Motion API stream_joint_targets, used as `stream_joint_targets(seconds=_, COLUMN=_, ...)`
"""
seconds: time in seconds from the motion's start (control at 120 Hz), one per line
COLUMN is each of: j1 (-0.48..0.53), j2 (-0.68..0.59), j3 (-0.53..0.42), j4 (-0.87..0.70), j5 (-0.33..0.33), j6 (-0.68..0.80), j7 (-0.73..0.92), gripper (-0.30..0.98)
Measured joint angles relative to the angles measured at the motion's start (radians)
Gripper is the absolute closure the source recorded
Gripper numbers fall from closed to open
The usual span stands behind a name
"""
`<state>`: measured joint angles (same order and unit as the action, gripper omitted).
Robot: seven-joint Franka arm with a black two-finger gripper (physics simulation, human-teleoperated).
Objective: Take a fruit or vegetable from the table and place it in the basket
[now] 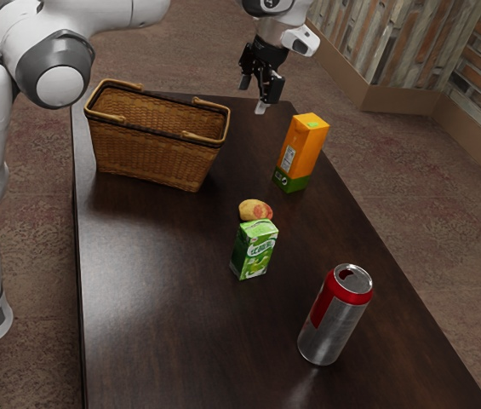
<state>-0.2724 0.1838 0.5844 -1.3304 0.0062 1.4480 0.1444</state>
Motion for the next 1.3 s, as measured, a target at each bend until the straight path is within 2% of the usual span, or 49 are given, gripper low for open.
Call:
stream_joint_targets(seconds=0.2, j1=0.011, j2=-0.001, j3=0.000, j4=0.000, j5=-0.007, j6=0.000, j7=0.000, gripper=0.00)
stream_joint_targets(seconds=0.283, j1=0.044, j2=-0.003, j3=-0.001, j4=0.005, j5=-0.038, j6=-0.002, j7=0.000, gripper=0.00)
stream_joint_targets(seconds=0.333, j1=0.053, j2=-0.050, j3=-0.005, j4=0.052, j5=-0.038, j6=-0.007, j7=0.000, gripper=0.00)
stream_joint_targets(seconds=0.4, j1=0.061, j2=-0.137, j3=-0.040, j4=0.109, j5=-0.036, j6=-0.015, j7=-0.001, gripper=0.00)
stream_joint_targets(seconds=0.475, j1=0.084, j2=-0.140, j3=-0.097, j4=0.115, j5=-0.042, j6=-0.024, j7=-0.002, gripper=0.00)
stream_joint_targets(seconds=0.542, j1=0.043, j2=-0.093, j3=-0.116, j4=0.113, j5=-0.052, j6=-0.024, j7=-0.003, gripper=0.00)
stream_joint_targets(seconds=0.592, j1=-0.028, j2=-0.051, j3=-0.125, j4=0.094, j5=-0.061, j6=-0.018, j7=-0.004, gripper=0.00)
stream_joint_targets(seconds=0.675, j1=-0.094, j2=-0.018, j3=-0.132, j4=-0.013, j5=-0.092, j6=0.022, j7=-0.005, gripper=0.00)
stream_joint_targets(seconds=0.717, j1=-0.056, j2=-0.017, j3=-0.164, j4=-0.072, j5=-0.109, j6=0.047, j7=-0.006, gripper=0.00)
stream_joint_targets(seconds=0.792, j1=0.151, j2=-0.027, j3=-0.338, j4=-0.148, j5=-0.128, j6=0.081, j7=-0.006, gripper=0.00)
stream_joint_targets(seconds=0.85, j1=0.212, j2=-0.017, j3=-0.385, j4=-0.167, j5=-0.136, j6=0.098, j7=-0.006, gripper=0.00)
stream_joint_targets(seconds=1.3, j1=0.221, j2=0.065, j3=-0.411, j4=-0.225, j5=-0.124, j6=0.176, j7=-0.006, gripper=0.00)
